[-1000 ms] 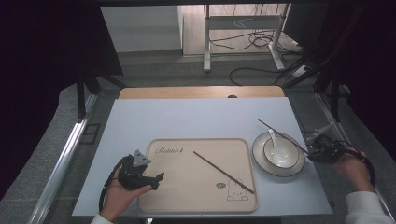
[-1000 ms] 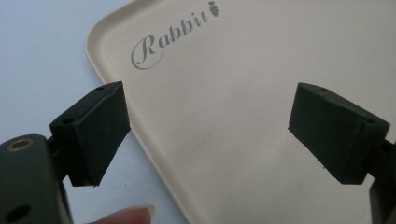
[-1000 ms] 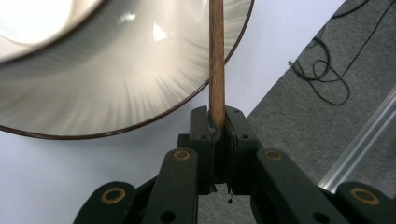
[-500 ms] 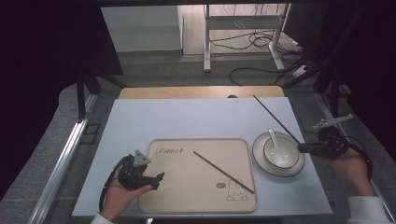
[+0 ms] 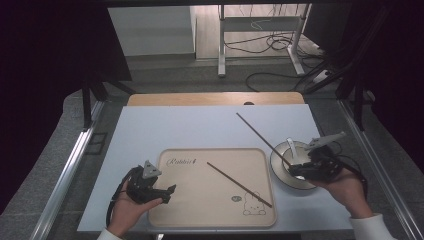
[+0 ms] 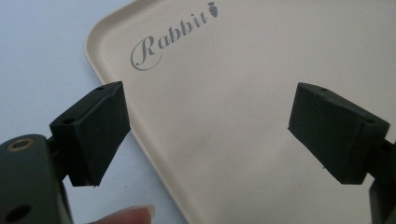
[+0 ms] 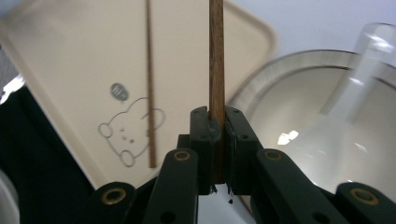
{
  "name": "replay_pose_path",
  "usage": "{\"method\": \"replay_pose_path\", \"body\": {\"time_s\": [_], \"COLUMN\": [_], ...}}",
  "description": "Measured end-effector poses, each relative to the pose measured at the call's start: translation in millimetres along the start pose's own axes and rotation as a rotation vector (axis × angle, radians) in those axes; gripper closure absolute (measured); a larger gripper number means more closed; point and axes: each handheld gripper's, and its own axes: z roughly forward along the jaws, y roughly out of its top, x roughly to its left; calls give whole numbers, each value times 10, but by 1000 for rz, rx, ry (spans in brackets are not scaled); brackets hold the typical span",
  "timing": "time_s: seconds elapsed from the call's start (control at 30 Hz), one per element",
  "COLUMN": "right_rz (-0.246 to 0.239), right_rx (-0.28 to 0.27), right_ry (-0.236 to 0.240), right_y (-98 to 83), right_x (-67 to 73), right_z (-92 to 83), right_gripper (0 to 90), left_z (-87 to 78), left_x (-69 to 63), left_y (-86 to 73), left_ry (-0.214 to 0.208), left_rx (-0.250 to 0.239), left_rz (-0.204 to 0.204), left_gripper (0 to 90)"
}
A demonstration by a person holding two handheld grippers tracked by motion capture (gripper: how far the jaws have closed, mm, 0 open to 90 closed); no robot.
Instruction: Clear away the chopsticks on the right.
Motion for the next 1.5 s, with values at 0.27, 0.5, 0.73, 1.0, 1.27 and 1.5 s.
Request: {"method": "replay_pose_path", "body": {"time_s": [0.27,0.5,0.73,1.0,1.27,1.5], "right_rz": [-115,-163,-202,-247,-208,-195], "right_rx": [170,326,388,376,102,138], "right_ry": [14,-24,-43,-42,36,124], "right_y": [76,-20,-63,-65,310,841], "right_x": [510,716,798,850,956,1017], "right_z": [573,946,1021,1029,994,1556], "right_gripper": [833,833,830,724,482,670], "left_z": [-6,-7,-9,-6,-31,-40], "left_x": [-16,2,-11,-10,-2,15], "left_y": [2,-4,2,0,1,-9], "left_ry": [0,-4,-4,-3,1,-6], "left_rx": [0,-1,-4,-1,-11,-14], "left_rz": [5,-1,3,4,-8,-14], "left_gripper": [126,126,126,126,126,126]}}
